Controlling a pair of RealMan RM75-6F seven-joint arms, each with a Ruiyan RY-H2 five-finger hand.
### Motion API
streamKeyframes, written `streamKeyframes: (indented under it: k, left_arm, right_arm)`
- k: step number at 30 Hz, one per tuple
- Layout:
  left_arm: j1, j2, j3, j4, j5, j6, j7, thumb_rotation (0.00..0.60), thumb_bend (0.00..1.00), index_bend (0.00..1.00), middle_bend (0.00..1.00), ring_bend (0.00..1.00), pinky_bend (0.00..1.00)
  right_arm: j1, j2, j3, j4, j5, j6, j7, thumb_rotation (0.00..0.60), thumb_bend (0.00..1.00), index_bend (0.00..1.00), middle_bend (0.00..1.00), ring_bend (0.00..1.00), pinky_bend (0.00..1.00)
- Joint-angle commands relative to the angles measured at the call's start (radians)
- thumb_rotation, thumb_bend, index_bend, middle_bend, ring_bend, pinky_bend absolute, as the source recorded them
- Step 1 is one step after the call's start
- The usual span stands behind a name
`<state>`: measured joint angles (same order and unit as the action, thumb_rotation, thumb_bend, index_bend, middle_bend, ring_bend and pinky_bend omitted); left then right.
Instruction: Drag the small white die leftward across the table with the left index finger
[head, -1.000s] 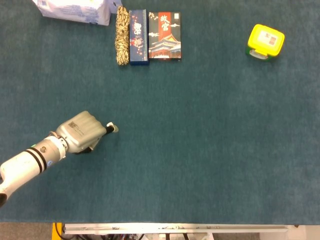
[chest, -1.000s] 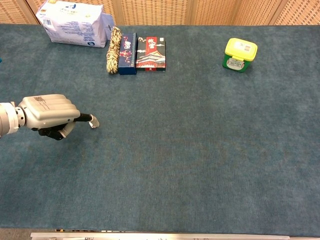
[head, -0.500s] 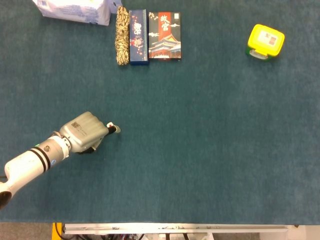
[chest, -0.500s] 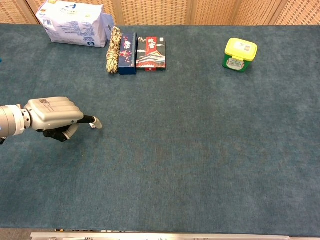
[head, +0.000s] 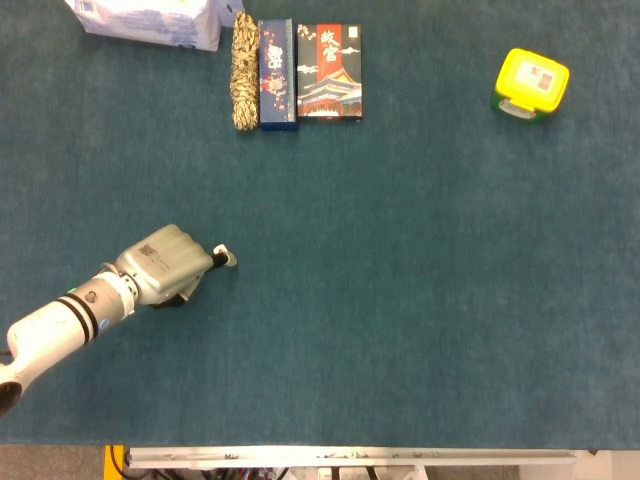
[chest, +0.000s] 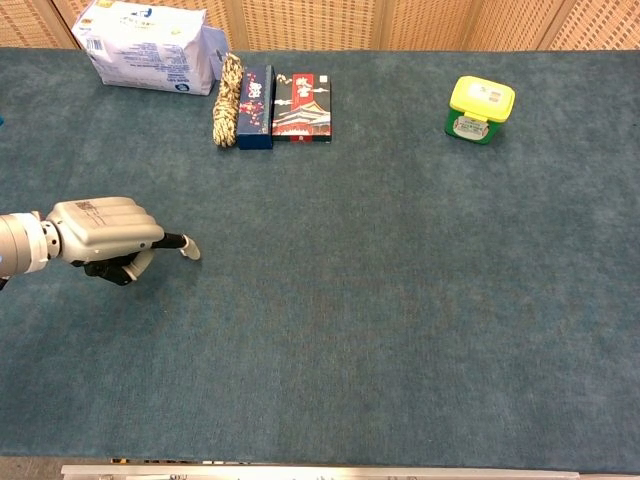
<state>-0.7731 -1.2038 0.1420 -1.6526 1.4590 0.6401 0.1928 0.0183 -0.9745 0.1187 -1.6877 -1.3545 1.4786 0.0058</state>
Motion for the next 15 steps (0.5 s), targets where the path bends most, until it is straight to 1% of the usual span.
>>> streamKeyframes:
  k: [1,15]
  left_arm:
    - [0.002,0.000,0.001,0.003,-0.001,0.002,-0.003,0.600,1.00,0.17,1.00,0.99,1.00]
    - [0.013,0.016,0.007,0.012,-0.004,0.008,-0.009,0.600,1.00,0.17,1.00,0.99,1.00]
  right_arm:
    - [0.000,0.000,0.000,0.000,0.001,0.000,-0.002,0.600,0.20,0.33,0.32,0.19,0.35]
    - [0.001,-0.003,-0.002,0.000,0.000,-0.001,-0.009,0.600,0.20,0.33,0.32,0.19,0.35]
